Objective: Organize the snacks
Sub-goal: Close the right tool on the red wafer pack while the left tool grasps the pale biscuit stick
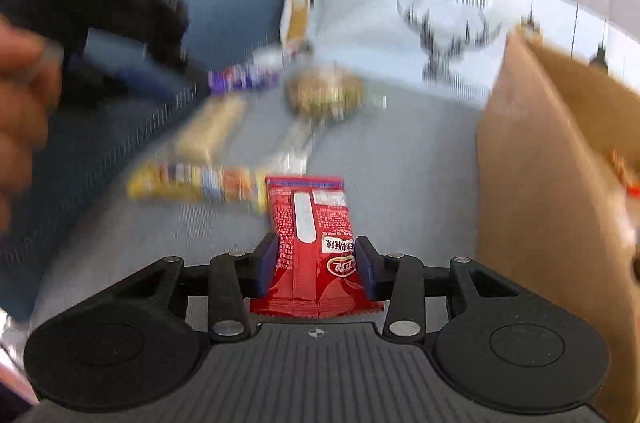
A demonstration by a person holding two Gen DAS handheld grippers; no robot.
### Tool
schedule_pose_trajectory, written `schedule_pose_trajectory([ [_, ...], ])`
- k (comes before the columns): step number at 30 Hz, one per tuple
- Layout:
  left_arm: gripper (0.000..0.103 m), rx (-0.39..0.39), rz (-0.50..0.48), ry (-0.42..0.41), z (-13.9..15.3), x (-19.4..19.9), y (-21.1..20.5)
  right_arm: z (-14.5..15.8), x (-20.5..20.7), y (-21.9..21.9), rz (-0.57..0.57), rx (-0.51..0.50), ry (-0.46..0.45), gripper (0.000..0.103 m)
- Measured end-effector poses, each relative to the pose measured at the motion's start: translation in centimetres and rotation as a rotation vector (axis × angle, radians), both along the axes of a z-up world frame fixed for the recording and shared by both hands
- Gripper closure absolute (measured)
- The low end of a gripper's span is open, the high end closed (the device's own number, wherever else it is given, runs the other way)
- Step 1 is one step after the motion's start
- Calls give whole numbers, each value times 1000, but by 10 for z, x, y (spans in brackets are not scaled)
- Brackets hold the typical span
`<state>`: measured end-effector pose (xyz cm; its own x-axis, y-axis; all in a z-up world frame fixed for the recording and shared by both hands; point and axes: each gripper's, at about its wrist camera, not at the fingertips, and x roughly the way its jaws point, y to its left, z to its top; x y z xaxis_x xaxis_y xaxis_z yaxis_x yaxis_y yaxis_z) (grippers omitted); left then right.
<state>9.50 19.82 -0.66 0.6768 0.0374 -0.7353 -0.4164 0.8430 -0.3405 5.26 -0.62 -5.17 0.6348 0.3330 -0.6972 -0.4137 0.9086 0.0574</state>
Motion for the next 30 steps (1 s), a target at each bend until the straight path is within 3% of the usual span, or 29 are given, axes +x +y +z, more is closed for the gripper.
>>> schedule_pose_trajectory([
  [5,50,171,-25,97,-10,16,-24,-4,-2,1,42,-30,-1,53],
  [7,44,198,-22,114,-14,20,-27,-4,2,0,37,-9,13,42],
  [11,36,241,-29,167,-29,37,-34,-10,9,0,34,3,39,41],
  [20,38,287,-11,244,-53,61,-34,-22,22,7,36,-11,54,40],
  [22,42,289,-17,249,-54,62,-35,-22,23,6,36,-8,52,45],
  [26,63,283,-30,244,-52,60,-35,-20,22,5,29,3,49,52],
  [30,63,275,-48,243,-50,56,-36,-19,20,1,9,13,33,54],
])
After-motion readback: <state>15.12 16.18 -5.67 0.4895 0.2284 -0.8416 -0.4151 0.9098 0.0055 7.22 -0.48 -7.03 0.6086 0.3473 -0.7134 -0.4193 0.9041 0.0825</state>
